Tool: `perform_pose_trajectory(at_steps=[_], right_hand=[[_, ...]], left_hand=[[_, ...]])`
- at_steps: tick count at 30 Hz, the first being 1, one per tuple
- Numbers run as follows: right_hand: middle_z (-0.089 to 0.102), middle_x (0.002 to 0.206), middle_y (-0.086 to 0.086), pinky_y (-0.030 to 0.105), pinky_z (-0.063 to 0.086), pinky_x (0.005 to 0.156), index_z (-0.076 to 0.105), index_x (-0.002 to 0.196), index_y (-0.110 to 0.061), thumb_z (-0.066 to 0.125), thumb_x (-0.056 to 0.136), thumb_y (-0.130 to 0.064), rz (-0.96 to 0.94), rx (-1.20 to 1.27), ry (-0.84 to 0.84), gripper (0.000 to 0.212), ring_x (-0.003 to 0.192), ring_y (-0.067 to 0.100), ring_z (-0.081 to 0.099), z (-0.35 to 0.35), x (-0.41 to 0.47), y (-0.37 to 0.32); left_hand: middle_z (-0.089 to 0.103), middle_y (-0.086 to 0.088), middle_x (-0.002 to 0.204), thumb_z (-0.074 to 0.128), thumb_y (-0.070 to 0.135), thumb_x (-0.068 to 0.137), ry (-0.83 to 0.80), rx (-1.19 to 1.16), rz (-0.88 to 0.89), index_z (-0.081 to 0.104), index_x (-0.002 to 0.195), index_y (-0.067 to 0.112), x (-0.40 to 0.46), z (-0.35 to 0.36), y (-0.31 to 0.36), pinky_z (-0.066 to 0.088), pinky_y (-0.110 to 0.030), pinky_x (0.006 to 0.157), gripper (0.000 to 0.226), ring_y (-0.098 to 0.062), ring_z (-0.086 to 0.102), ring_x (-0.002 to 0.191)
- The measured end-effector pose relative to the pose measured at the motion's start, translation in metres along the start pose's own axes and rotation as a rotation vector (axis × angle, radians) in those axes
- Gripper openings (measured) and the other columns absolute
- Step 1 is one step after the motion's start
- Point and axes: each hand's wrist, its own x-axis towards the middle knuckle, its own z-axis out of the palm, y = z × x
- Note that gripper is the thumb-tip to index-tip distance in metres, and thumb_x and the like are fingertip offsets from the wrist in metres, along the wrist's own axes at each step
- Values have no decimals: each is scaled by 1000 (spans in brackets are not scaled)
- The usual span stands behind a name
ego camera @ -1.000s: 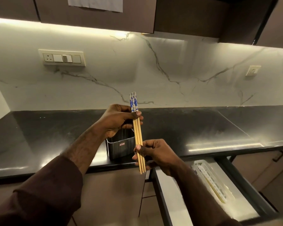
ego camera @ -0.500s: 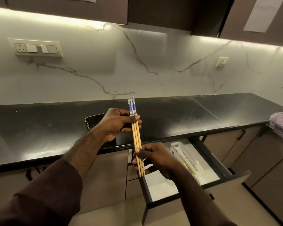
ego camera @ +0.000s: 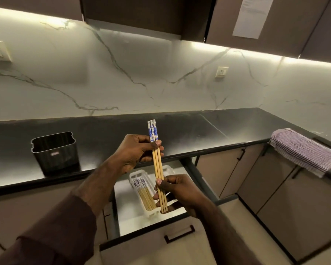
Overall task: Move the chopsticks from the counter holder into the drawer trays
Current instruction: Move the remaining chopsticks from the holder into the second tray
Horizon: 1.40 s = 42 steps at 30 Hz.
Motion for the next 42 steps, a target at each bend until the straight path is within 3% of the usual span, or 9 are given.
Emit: perform_pose_trajectory(at_steps=[7,11,20,28,34,39,42], right_hand=[[76,93,13,36,60,63,71,102,-9,63,93,-39,25,-27,-10,32,80,27,74,-77,-5,16],[76,93,12,33,60,60,70,105,-9,62,93,-39,44,-40,5,33,77,23,74,-108,7,26],[76,94,13,43,61,69,71,103,-10,64,91,-40,104,-45,39,33,83,28,74,-167,65,45],[76,93,13,40,62,64,71,100,-7,64,91,-38,199,-49,56,33,82,28,75,-208,124,53],[76,91,7,39,62,68,72,99,-12,64,91,-38,307,-52,1,28,83,23,75,-224,166,87],[77,85,0,30,60,64,71,95,-17,64,91,-37,411,-79,-117,21,80,16,75,-238,196,108],[77,83,0,27,59,62,72,95,-15,67,89,-38,462,-118,-181,24,76,15,75,-251,209,119]], left_hand=[[76,-16,90,74,19,69,19,-4,-16,69,103,2,37,64,-27,61,-30,65,39,-27,75,85],[76,-16,92,72,14,79,24,15,-35,69,104,2,67,82,-44,62,-32,67,28,-28,75,86],[76,-17,91,67,9,87,18,-17,-107,67,105,2,152,99,-76,60,-28,60,19,-27,75,83],[76,-17,91,67,10,86,0,-8,-199,67,104,2,227,96,-100,62,-32,66,20,-27,75,86],[76,-15,88,66,13,88,22,67,-257,67,101,0,257,87,-140,58,-25,61,19,-25,75,82],[76,-15,92,67,12,87,89,78,-326,66,101,-2,270,83,-172,59,-32,70,20,-26,74,87],[76,-15,91,68,9,85,151,48,-359,67,101,-2,274,88,-193,59,-29,67,19,-26,74,86]])
